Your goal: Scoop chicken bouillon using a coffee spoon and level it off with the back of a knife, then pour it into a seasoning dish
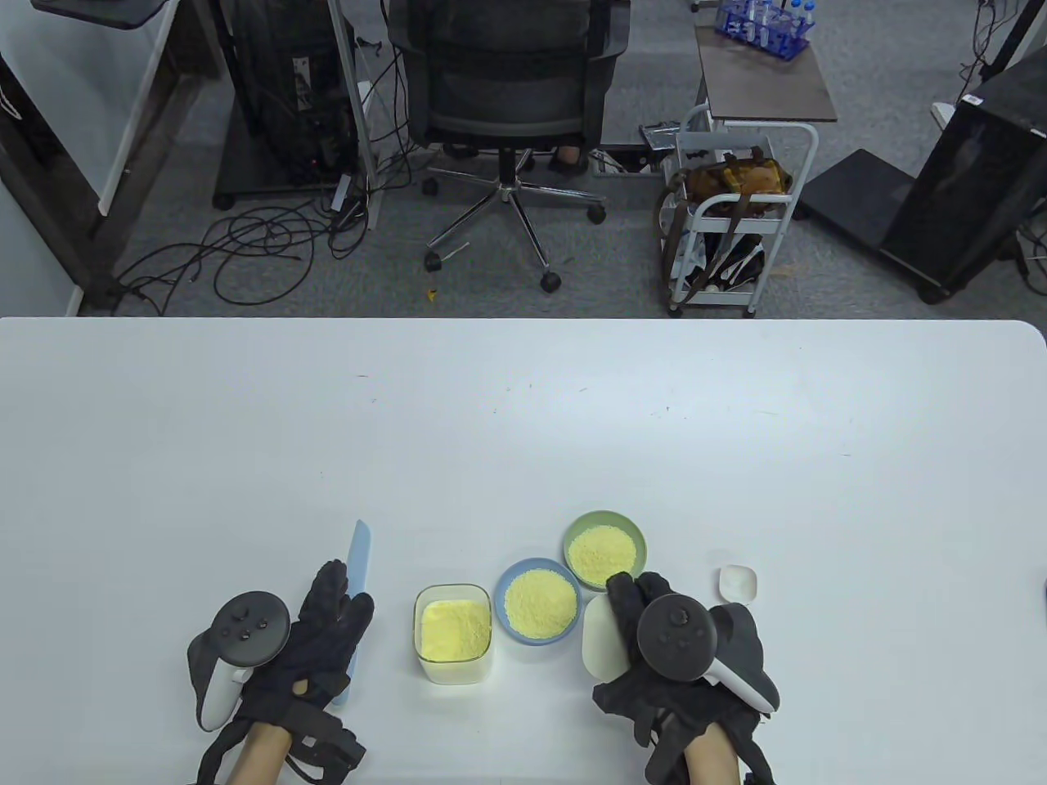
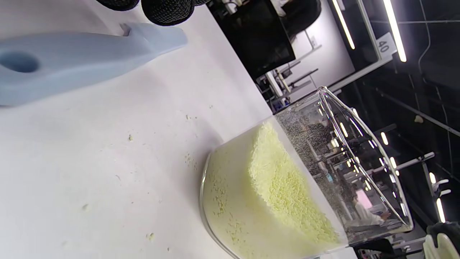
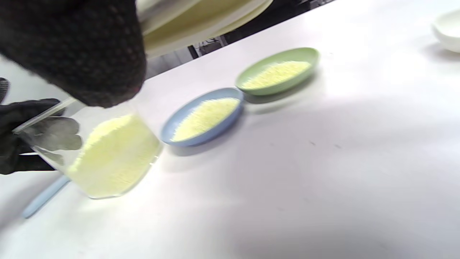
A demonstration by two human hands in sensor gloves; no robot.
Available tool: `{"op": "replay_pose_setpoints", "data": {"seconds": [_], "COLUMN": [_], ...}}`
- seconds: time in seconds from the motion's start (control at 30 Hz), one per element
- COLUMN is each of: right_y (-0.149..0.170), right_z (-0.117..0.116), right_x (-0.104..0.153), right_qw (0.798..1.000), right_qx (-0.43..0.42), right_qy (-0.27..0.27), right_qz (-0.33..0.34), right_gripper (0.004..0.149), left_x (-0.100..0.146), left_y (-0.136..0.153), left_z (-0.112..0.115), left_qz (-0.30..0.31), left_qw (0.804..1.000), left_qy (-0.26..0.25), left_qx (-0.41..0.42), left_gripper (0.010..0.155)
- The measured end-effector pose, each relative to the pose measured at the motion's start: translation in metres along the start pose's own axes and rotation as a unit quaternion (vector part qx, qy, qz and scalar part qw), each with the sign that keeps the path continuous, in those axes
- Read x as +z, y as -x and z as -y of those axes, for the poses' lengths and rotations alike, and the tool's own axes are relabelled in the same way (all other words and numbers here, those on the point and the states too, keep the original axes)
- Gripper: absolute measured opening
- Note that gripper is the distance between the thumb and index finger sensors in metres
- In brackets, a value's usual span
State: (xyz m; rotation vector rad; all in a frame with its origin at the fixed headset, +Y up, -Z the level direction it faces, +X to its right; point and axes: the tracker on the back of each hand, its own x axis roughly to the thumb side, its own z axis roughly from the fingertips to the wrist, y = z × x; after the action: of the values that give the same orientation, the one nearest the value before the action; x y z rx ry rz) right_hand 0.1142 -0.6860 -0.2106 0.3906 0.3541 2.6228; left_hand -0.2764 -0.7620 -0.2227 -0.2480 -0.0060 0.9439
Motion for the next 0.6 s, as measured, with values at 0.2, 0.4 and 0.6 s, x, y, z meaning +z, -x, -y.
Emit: {"op": "replay_pose_setpoints", "data": {"seconds": [0.2, 0.4, 0.6], "right_y": [-0.051, -0.089, -0.115], "right_z": [-0.005, -0.027, -0.047], "right_x": [-0.023, -0.051, -0.077], "right_qw": [0.998, 0.994, 0.991], "right_qx": [0.0, 0.013, 0.025], "right_qy": [-0.013, -0.062, -0.083], "right_qz": [0.054, 0.091, 0.104], "right_gripper": [0.103, 0.102, 0.102], "left_x": [0.0, 0.0, -0.001], "left_y": [0.0, 0.0, 0.0], "left_z": [0.001, 0.001, 0.001], "left_qz": [0.005, 0.006, 0.006], "left_qw": [1.0, 1.0, 1.0], "left_qy": [0.002, 0.001, 0.0], "left_qx": [0.005, 0.008, 0.0], "left_gripper": [0.094, 0.094, 0.094]}}
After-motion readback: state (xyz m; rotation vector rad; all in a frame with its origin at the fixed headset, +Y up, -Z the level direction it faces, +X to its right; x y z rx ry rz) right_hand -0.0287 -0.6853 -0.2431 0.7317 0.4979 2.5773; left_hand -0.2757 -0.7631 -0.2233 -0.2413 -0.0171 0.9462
